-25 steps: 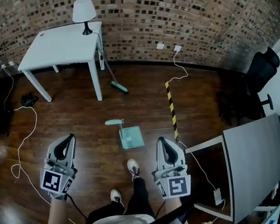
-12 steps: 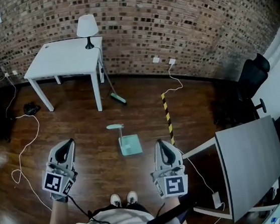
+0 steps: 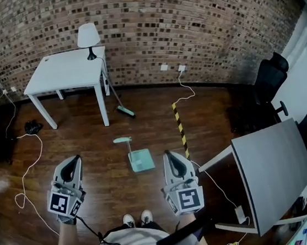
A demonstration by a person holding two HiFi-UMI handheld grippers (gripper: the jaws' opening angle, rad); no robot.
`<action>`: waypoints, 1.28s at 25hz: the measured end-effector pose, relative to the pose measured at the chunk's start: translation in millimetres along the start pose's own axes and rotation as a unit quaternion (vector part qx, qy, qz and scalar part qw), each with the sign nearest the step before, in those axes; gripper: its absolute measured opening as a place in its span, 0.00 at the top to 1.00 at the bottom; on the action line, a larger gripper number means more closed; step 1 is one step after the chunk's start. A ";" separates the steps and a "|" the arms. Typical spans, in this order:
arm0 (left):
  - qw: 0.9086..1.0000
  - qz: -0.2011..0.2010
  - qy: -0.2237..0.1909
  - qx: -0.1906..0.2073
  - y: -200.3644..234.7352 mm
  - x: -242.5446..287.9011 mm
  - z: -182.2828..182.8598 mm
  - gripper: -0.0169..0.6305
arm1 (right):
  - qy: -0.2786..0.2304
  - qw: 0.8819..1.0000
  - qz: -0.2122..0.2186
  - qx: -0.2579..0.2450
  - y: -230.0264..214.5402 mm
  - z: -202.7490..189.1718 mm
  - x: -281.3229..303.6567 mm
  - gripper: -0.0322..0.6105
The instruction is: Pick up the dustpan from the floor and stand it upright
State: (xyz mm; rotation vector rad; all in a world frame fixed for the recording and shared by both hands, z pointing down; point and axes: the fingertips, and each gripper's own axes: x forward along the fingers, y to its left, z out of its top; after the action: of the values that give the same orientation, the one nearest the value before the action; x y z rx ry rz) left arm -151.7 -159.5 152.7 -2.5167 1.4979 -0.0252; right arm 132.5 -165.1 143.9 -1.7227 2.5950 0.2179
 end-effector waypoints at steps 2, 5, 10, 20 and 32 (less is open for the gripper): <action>0.999 0.003 0.004 -0.038 -1.6 -8.7 -10.2 0.99 | 0.008 0.999 -0.021 -0.026 1.0 3.9 -9.8 0.97; 0.999 -0.027 0.019 -0.026 -24.5 -12.1 -27.9 0.99 | 0.013 0.999 -0.025 -0.019 3.7 6.6 -26.2 0.97; 0.997 -0.077 0.015 -0.015 -90.5 -33.0 -27.0 0.99 | 0.010 0.999 0.023 0.040 14.2 0.7 -83.5 0.97; 0.998 -0.051 -0.035 -0.004 -237.9 -159.1 40.1 0.99 | 0.004 0.996 0.048 0.075 24.9 0.9 -257.4 0.97; 0.999 -0.028 0.038 -0.016 -410.1 -299.1 60.9 0.98 | 0.035 0.995 0.069 0.067 14.4 -2.6 -480.0 0.97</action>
State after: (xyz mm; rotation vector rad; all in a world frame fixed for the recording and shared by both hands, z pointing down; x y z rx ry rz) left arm 67.1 300.2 199.1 -2.6112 1.4668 -0.1079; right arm 307.1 279.7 192.6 -1.5379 2.7106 -0.0163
